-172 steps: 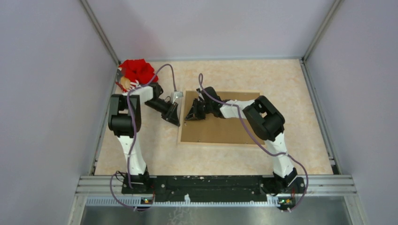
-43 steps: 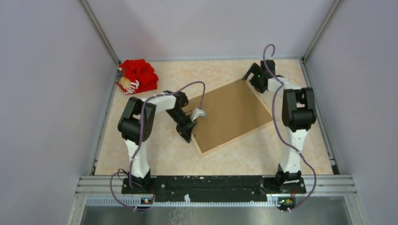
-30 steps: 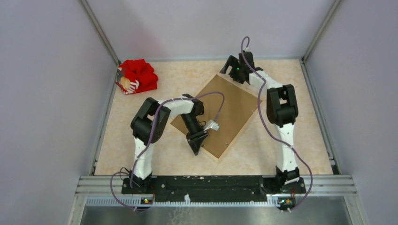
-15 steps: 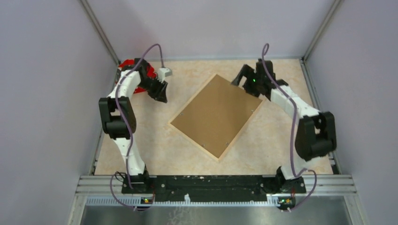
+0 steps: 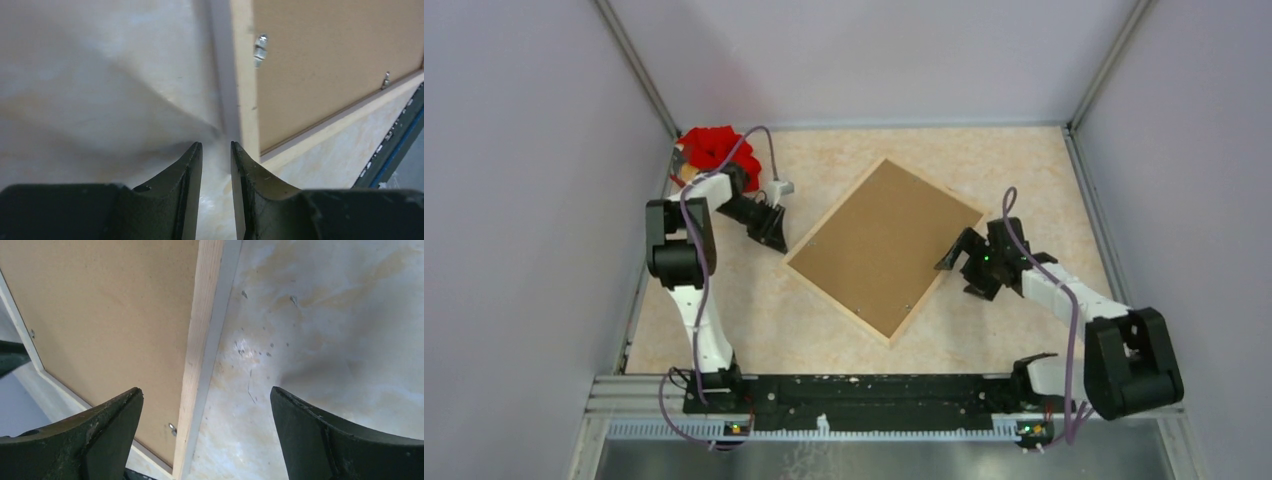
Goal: Put the photo into the frame
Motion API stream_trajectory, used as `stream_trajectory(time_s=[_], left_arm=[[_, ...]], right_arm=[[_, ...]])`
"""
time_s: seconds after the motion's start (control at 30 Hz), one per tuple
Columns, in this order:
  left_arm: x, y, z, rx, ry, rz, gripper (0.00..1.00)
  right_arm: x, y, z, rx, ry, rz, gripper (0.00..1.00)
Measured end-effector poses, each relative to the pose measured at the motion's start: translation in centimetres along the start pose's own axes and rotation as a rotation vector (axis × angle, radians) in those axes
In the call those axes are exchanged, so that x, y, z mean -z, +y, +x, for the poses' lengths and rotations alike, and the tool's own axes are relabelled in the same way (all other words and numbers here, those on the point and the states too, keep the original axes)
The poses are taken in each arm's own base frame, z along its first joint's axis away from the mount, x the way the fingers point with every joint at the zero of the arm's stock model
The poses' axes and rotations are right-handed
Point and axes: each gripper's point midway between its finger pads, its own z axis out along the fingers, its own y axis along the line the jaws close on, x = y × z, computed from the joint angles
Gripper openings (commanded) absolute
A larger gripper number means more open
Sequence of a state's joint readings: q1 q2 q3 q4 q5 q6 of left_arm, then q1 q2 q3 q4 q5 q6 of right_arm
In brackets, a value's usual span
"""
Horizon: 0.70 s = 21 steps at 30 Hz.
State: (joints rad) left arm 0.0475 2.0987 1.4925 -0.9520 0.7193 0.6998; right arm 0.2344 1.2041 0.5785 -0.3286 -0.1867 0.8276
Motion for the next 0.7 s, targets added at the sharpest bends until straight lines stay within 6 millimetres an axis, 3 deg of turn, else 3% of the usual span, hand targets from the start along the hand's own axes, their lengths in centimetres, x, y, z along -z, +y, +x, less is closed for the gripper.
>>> stream_trajectory(time_s=[0.1, 0.2, 0.37, 0.5, 0.6, 0.7], left_arm=[[-1.1, -2.2, 0.8, -0.038, 0.031, 0.031, 0.35], [-2.3, -4.9, 1.9, -0.095, 0.079, 0.068, 0.35], [-3.9, -9.0, 4.1, -0.228, 0.174, 0.122, 0.35], [-4.9, -11.7, 5.6, -0.286, 0.237, 0.185, 0.35], [-5.1, -12.3, 5.9, -0.302, 0.251, 0.203, 0.36], [-4.6, -11.8, 5.9, -0.289, 0.245, 0.197, 0.38]], right_arm=[[-1.7, 0.1, -0.1, -0.025, 0.038, -0.012, 0.99], [-3.0, 1.8, -2.5, -0.043, 0.025, -0.056, 0.98], [-4.8, 2.8, -6.9, -0.055, -0.016, -0.047, 0.98], [-5.1, 3.8, -9.4, -0.014, -0.070, -0.037, 0.98], [-4.3, 4.4, -11.6, 0.019, -0.131, -0.003, 0.95], [-3.2, 4.6, -13.6, 0.042, -0.200, 0.030, 0.84]])
